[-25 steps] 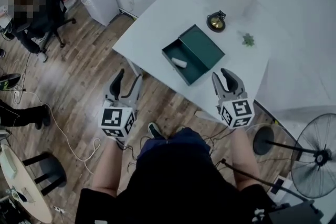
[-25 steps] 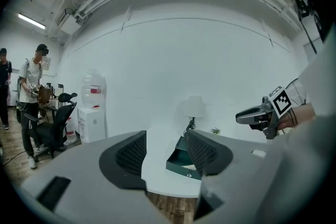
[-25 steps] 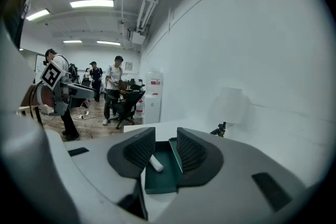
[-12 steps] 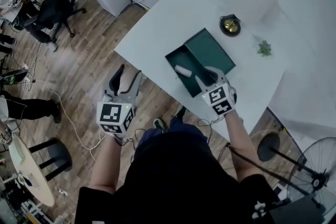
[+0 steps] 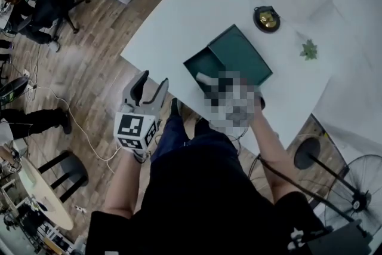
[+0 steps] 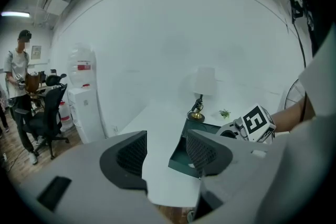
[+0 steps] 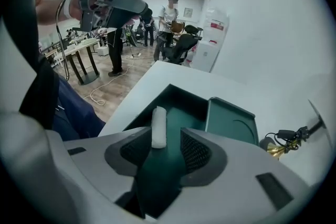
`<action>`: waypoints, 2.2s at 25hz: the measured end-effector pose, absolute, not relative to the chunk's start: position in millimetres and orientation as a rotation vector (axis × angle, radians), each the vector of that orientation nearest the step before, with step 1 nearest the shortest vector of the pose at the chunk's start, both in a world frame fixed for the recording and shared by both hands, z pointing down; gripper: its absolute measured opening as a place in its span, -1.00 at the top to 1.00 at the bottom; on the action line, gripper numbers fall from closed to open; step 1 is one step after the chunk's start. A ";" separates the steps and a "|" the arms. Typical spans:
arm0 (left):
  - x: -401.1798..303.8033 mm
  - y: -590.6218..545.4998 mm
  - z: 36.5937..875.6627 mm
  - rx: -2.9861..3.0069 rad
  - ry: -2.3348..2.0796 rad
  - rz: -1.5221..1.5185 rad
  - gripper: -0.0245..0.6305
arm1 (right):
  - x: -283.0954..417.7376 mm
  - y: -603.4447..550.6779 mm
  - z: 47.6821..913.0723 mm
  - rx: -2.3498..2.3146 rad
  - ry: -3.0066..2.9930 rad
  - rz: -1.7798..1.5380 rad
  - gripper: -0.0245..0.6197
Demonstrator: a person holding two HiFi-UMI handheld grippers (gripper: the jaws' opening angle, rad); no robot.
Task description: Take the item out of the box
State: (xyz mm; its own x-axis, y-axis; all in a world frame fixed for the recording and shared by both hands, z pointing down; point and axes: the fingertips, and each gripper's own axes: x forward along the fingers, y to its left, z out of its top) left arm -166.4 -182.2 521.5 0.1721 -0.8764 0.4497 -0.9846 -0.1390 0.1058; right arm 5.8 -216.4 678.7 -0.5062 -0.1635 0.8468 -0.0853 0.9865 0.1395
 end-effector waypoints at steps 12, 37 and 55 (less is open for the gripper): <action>-176.0 -235.6 579.3 2.212 -1.465 0.526 0.27 | -0.5 -220.2 750.6 0.137 -1.823 -0.127 0.39; -145.2 -218.0 522.7 2.347 -1.413 0.463 0.40 | 5.8 -241.8 638.0 0.568 -2.104 0.100 0.53; -136.3 -235.4 451.9 2.425 -1.453 0.364 0.41 | 58.1 -292.6 461.4 1.198 -2.463 0.307 0.53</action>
